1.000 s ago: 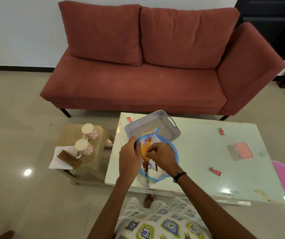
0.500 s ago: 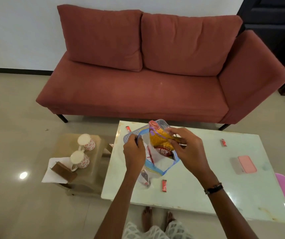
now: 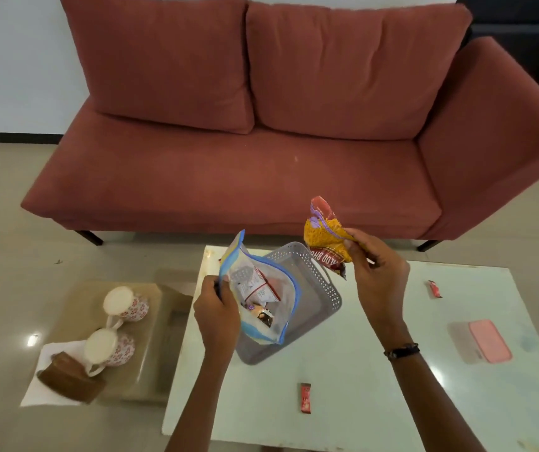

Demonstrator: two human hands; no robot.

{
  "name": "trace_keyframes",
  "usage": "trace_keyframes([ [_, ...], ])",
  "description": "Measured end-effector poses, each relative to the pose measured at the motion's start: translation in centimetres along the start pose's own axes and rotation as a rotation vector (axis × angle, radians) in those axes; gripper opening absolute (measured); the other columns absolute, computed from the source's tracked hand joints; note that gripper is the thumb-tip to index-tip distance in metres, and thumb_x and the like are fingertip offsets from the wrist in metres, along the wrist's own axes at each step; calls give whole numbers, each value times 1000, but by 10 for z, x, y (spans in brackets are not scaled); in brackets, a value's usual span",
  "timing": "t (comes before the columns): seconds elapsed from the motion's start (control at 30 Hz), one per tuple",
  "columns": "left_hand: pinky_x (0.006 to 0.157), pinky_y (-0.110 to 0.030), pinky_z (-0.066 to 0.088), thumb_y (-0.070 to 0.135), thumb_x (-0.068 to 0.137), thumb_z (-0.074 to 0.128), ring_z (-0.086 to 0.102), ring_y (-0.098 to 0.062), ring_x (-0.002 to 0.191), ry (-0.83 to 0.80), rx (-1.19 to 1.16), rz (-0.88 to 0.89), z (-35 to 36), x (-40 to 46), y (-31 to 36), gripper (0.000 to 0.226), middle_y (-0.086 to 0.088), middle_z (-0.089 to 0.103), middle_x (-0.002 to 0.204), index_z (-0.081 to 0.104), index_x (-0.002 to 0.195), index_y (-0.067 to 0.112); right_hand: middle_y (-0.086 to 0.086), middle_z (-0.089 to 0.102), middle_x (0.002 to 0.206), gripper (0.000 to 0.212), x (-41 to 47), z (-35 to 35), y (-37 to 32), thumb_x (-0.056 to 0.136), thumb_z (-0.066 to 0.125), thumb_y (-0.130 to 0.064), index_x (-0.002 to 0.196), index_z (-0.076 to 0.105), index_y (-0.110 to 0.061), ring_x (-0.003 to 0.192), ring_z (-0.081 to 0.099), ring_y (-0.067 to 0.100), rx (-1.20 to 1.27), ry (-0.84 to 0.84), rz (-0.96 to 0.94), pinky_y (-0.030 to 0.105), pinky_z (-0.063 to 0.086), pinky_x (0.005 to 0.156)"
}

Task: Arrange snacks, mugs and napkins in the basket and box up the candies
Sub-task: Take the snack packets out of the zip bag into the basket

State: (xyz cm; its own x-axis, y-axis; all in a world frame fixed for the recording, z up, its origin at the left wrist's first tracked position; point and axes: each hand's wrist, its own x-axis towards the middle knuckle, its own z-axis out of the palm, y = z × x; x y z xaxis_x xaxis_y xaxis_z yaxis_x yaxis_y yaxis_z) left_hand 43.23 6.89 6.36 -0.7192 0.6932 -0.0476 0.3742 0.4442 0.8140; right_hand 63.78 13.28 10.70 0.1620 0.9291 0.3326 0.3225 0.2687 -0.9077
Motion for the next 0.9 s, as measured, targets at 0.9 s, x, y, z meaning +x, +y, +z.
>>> trace_keyframes([
  [0.9,49,-4,38,28,92,49,56,-8,66,-126,-33,105,83,17,-81,18,0,55,54,55,78,18,10,67,104,21,-11,128,308,85,57,-2,105,58,-7,91,62,26,-328,-63,456,35,51,76],
])
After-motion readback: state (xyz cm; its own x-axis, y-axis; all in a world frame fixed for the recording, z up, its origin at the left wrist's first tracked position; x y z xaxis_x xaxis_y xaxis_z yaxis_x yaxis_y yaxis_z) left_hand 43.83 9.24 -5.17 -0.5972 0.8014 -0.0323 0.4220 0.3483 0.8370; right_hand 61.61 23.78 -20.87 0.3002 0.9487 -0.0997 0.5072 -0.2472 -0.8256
